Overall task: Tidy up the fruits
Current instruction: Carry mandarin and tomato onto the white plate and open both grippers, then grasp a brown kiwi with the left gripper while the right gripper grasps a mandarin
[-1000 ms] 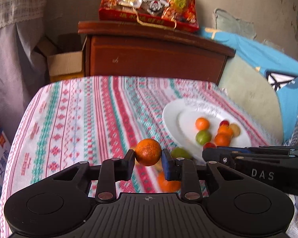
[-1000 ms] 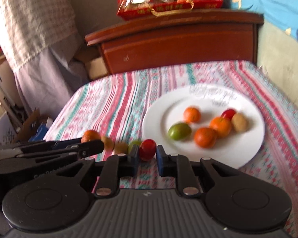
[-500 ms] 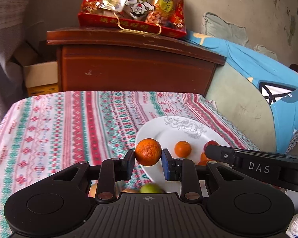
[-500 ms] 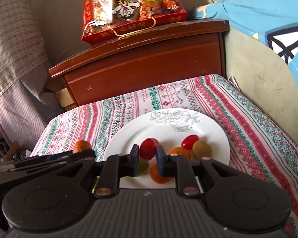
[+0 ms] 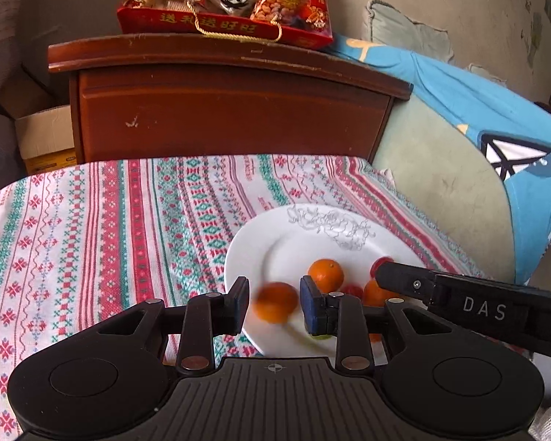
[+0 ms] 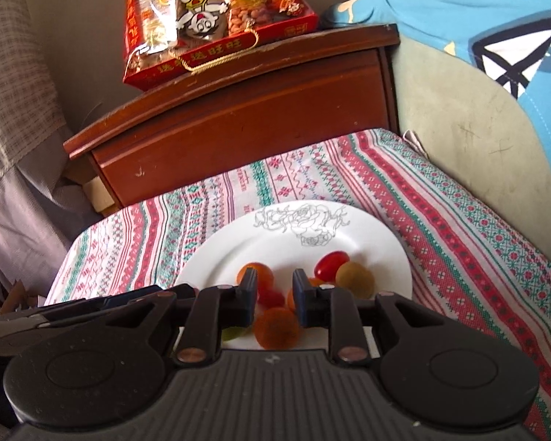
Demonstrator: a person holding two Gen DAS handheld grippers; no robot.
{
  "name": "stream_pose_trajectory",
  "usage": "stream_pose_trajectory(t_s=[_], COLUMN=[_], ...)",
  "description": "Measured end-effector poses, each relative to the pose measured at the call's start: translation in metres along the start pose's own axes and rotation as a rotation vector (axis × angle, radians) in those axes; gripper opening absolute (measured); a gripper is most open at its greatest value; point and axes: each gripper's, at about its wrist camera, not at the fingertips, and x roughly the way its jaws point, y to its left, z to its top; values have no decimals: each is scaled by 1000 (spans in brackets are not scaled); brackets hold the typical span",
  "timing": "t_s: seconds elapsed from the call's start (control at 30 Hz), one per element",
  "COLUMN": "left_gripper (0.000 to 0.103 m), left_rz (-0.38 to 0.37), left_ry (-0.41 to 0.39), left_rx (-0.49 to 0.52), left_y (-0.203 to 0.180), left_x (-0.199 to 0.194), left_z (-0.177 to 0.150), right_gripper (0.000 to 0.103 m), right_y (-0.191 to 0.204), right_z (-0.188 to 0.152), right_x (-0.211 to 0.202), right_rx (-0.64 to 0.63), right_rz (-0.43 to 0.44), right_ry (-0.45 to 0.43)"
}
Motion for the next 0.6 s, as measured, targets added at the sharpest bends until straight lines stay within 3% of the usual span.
stream_pose_trajectory(t_s=[0.3, 0.6], left_gripper=[37, 37], left_rz=[29, 123], left_ry=[-26, -56], left_rx=[-22, -59], left_y=[6, 34], left_x=[-28, -68], left_z=[25, 30], right_gripper=[24, 27], right_y=[3, 20], right_z=[4, -7], right_x=[-11, -29], right_rx=[12, -30], right_rz=[9, 52], right_ry=[-8, 15])
